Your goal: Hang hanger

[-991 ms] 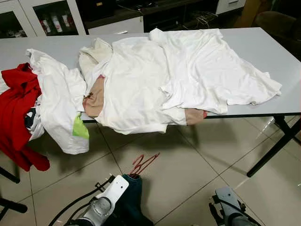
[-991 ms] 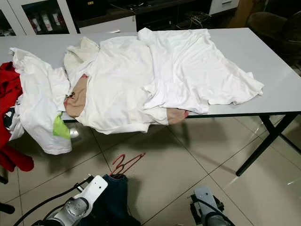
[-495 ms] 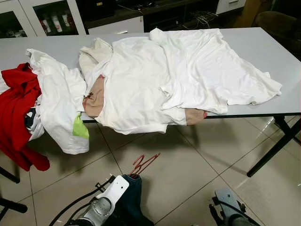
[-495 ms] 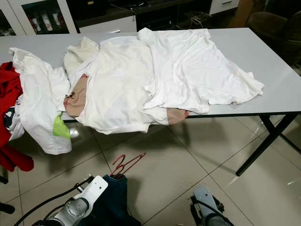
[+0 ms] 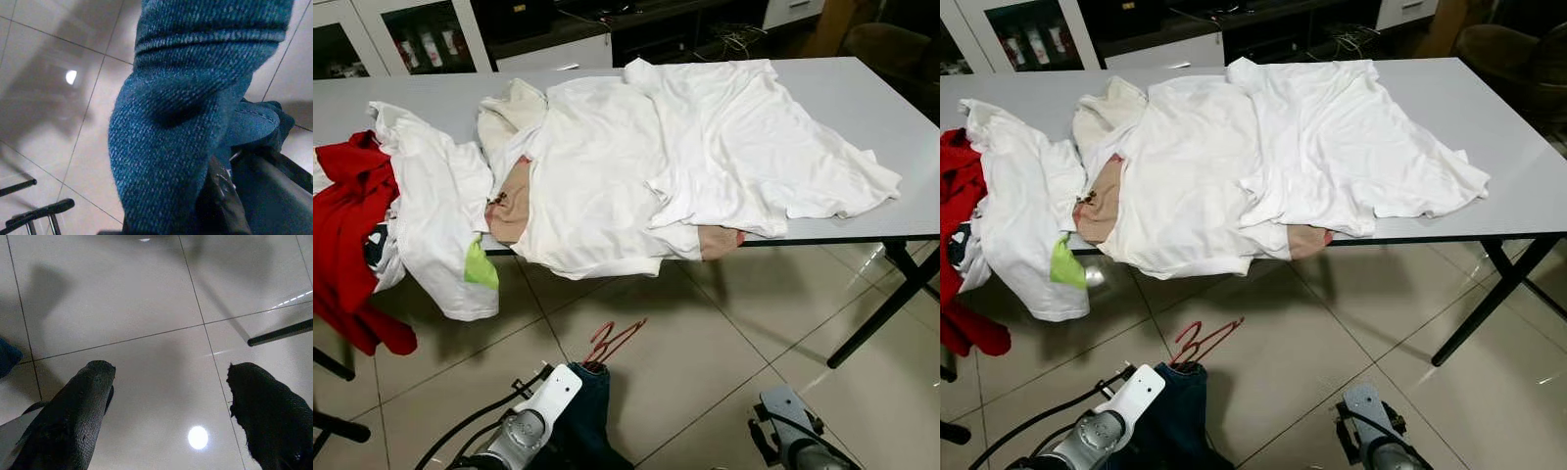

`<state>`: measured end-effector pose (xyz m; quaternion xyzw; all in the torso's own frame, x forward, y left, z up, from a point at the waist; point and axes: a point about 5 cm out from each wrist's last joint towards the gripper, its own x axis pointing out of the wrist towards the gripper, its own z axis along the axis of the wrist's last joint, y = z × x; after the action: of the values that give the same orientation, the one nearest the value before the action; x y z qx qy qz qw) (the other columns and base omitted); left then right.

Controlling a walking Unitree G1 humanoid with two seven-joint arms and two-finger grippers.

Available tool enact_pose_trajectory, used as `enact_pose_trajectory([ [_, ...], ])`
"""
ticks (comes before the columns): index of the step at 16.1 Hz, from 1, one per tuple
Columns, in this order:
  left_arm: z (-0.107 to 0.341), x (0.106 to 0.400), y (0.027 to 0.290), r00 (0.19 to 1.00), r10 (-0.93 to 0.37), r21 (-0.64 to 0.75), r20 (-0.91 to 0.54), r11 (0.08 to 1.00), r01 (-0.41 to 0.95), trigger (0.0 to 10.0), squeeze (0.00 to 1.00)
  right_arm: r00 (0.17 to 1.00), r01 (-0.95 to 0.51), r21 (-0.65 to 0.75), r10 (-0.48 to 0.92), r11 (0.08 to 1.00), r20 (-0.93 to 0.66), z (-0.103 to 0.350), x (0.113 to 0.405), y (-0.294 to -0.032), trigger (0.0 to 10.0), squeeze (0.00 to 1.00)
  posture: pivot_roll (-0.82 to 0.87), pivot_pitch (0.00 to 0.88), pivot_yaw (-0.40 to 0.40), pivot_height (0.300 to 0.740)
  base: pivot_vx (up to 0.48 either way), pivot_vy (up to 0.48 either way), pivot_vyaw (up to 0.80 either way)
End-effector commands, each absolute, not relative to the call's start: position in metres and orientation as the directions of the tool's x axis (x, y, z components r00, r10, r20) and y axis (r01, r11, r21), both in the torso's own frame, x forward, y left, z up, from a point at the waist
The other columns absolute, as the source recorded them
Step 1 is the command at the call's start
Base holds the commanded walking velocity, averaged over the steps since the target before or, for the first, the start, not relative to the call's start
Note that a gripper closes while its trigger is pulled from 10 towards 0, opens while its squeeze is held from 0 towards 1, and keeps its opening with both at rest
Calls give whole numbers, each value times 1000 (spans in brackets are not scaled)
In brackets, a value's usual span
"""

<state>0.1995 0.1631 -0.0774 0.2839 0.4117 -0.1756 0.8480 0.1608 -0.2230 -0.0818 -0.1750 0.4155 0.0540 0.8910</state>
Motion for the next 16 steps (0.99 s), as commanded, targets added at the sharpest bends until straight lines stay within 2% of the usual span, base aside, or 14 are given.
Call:
enact_pose_trajectory([
  [1, -76, 201, 165, 611, -55, 358, -790, 767, 532, 10000, 0, 645, -258, -270, -42, 928, -763, -82, 161, -221, 10000, 0, -64, 0, 70, 740, 0, 0, 0],
  [10, -74, 205, 160, 630, -74, 365, -773, 760, 537, 10000, 0, 650, -268, -270, -33, 925, -759, -82, 160, -219, 10000, 0, -66, 0, 69, 740, 0, 0, 0],
  [13, -74, 206, 159, 634, -77, 368, -769, 758, 538, 10000, 0, 717, -325, -285, 38, 902, -696, -74, 177, -207, 10000, 0, -65, 0, 71, 740, 0, 0, 0],
  [16, -74, 206, 159, 634, -77, 368, -769, 758, 538, 10000, 0, 717, -325, -285, 38, 902, -696, -74, 177, -207, 10000, 0, -65, 0, 71, 740, 0, 0, 0],
])
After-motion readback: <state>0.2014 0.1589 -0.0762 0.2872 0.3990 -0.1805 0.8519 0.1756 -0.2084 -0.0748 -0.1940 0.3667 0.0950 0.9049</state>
